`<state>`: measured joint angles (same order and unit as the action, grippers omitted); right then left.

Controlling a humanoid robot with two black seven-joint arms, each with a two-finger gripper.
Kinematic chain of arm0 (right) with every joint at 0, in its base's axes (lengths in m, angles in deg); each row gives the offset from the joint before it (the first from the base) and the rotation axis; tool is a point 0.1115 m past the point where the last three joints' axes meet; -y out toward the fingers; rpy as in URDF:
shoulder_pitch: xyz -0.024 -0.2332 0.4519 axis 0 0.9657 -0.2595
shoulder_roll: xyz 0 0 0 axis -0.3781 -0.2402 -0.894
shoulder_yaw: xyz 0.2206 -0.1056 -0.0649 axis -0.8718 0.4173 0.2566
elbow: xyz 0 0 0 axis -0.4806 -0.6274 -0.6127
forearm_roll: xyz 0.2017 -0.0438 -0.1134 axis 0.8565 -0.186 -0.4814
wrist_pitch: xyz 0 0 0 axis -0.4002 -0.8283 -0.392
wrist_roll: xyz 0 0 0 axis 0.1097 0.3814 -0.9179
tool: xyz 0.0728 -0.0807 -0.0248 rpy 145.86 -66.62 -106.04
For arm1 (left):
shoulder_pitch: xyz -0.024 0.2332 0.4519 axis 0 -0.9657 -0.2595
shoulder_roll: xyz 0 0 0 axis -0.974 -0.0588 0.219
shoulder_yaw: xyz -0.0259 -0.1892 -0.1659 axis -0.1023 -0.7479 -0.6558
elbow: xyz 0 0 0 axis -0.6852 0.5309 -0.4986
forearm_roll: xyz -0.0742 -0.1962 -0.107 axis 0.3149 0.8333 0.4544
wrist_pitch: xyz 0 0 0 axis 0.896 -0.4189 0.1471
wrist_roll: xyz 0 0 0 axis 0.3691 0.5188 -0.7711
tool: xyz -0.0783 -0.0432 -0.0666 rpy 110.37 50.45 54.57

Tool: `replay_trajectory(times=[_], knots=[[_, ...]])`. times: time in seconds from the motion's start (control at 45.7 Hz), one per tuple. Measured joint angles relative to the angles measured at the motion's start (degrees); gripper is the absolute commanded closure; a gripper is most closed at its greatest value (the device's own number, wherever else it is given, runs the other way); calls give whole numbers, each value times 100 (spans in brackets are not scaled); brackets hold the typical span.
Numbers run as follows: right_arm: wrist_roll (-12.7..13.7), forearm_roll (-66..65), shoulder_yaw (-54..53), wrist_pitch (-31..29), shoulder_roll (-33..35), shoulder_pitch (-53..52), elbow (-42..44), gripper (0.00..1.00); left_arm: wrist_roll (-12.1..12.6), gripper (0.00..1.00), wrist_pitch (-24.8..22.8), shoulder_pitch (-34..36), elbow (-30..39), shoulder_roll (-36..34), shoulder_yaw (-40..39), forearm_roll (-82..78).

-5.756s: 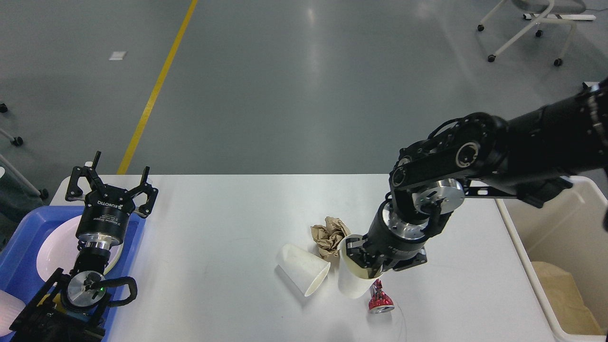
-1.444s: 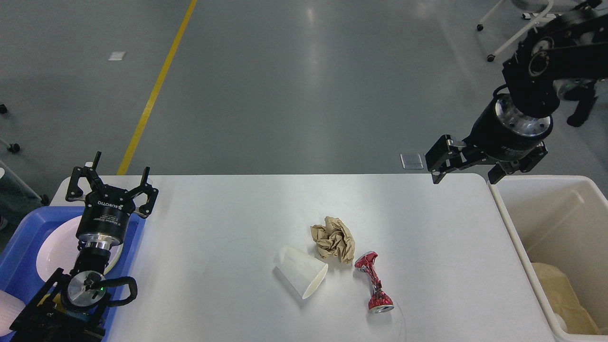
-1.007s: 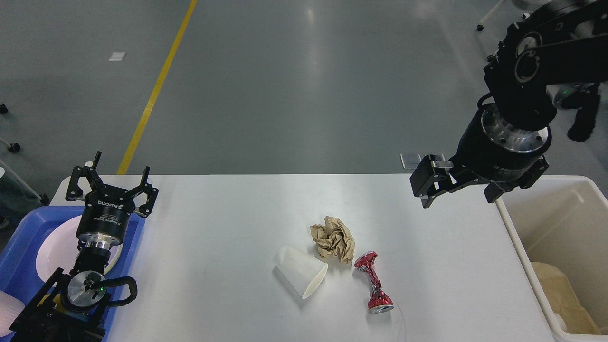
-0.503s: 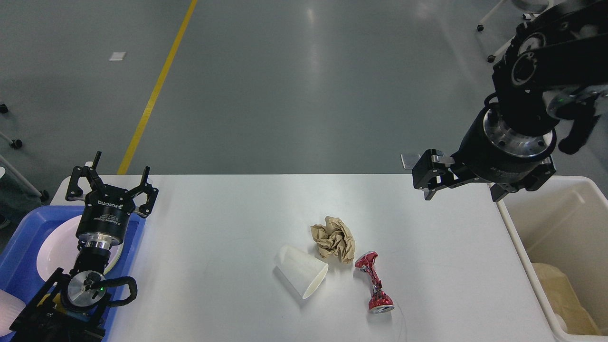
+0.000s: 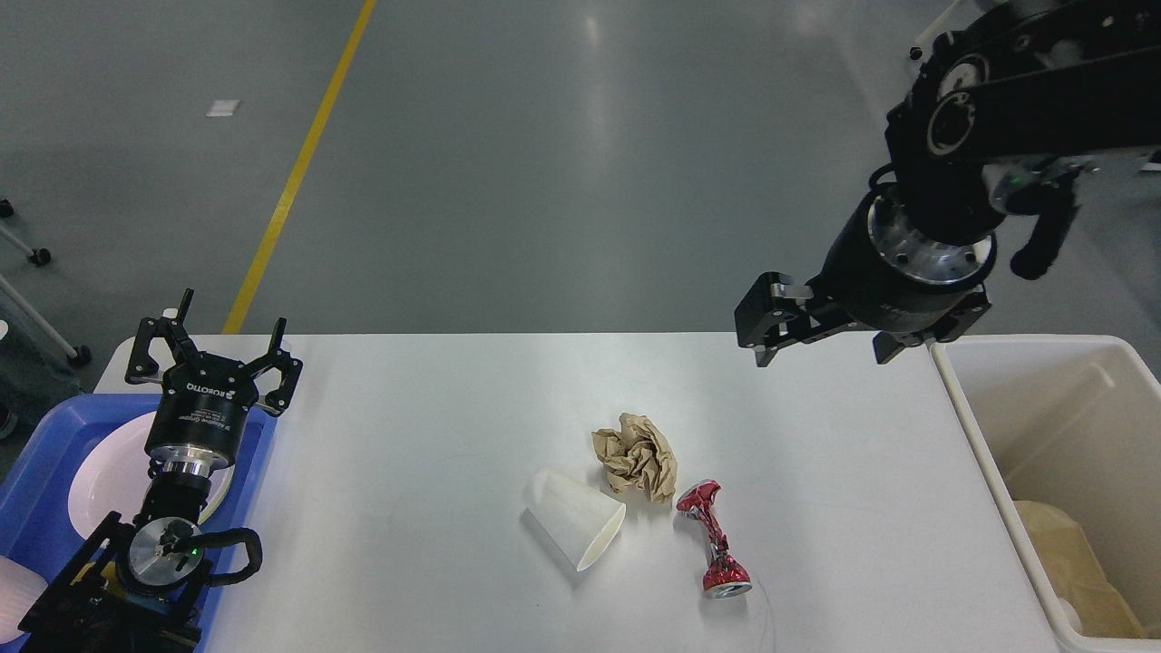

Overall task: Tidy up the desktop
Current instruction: 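Raise the right gripper out of the bin toward the second cup, then lower the right gripper onto the second white cup and grasp it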

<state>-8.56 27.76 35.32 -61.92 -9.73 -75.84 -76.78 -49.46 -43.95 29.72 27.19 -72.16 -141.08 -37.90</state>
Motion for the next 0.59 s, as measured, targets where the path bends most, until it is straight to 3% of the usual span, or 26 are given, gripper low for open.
replay_trajectory(times=[0.197, 0.306, 0.591], knots=[[-304, -2088, -1798, 9, 239, 1115, 202, 10, 0, 4, 0, 0, 0, -1, 2, 1], [-346, -3140, -2719, 11, 230, 1832, 449, 10, 0, 4, 0, 0, 0, -1, 2, 0], [-353, -5030, -3661, 299, -810, 3655, 1545, 10, -4, 4, 0, 0, 0, 0, 1, 0]])
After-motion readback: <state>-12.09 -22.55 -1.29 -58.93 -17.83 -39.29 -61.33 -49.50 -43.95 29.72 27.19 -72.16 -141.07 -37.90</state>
